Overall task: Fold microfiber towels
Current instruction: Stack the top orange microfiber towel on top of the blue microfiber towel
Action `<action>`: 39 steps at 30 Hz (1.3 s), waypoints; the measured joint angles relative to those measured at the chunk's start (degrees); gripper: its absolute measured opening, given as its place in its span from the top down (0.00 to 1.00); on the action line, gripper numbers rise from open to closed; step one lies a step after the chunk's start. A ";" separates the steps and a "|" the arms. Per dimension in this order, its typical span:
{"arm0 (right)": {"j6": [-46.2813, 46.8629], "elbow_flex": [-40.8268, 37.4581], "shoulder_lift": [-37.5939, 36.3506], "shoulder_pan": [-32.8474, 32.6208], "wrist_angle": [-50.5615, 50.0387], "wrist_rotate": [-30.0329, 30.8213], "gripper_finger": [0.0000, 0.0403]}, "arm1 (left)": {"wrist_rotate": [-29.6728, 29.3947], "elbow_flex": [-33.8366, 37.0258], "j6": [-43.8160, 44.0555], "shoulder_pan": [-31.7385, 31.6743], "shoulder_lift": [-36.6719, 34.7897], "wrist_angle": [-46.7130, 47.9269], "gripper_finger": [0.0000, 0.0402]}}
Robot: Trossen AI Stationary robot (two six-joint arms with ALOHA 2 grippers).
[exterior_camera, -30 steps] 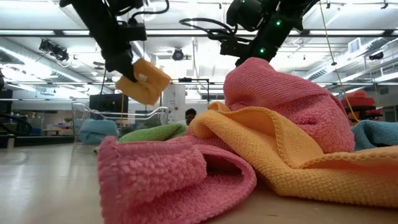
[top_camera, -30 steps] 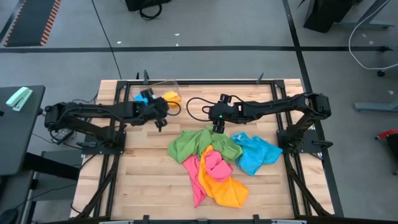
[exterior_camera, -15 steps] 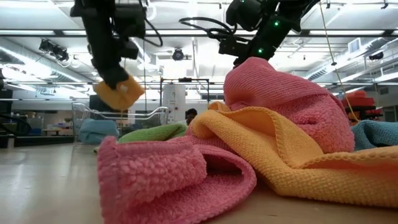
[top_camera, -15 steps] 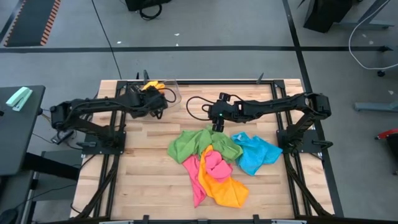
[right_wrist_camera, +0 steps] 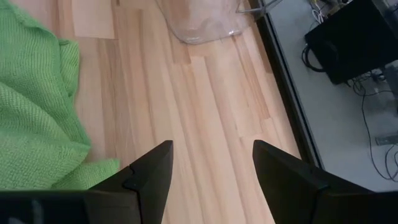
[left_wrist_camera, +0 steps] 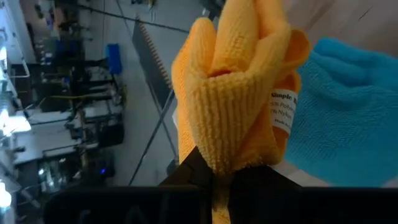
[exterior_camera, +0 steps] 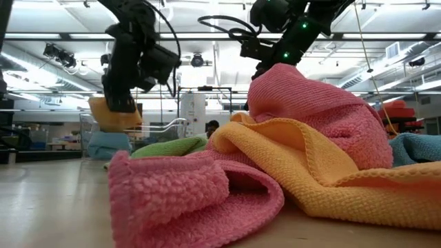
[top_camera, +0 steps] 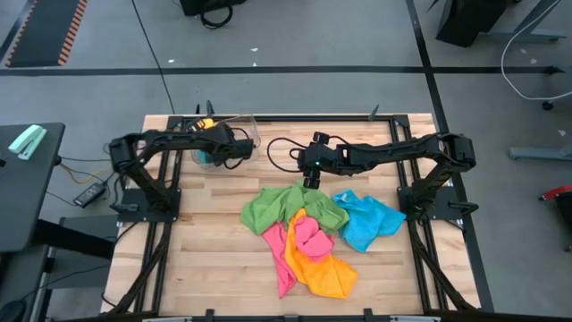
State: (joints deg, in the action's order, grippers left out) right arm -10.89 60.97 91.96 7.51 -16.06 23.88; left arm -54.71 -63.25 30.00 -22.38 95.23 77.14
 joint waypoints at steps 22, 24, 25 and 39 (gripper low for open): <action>0.39 0.00 0.00 -0.02 0.11 -2.98 0.43 | 4.66 -0.58 1.02 -1.26 7.49 0.99 0.88; 0.41 0.00 0.00 -0.02 0.11 -2.98 0.43 | 5.19 -0.50 0.54 -1.26 7.71 0.71 0.88; 0.52 0.00 0.00 -0.02 0.11 -2.98 0.43 | 5.17 -0.50 0.56 -1.21 7.71 0.77 0.88; 0.83 0.02 0.00 -0.02 0.11 -2.98 0.43 | 5.02 -0.50 -2.33 -1.15 7.43 1.25 0.69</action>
State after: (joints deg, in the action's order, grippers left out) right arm -10.07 60.99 91.96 7.49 -15.94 20.91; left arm -49.69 -63.75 27.67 -23.53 102.65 78.39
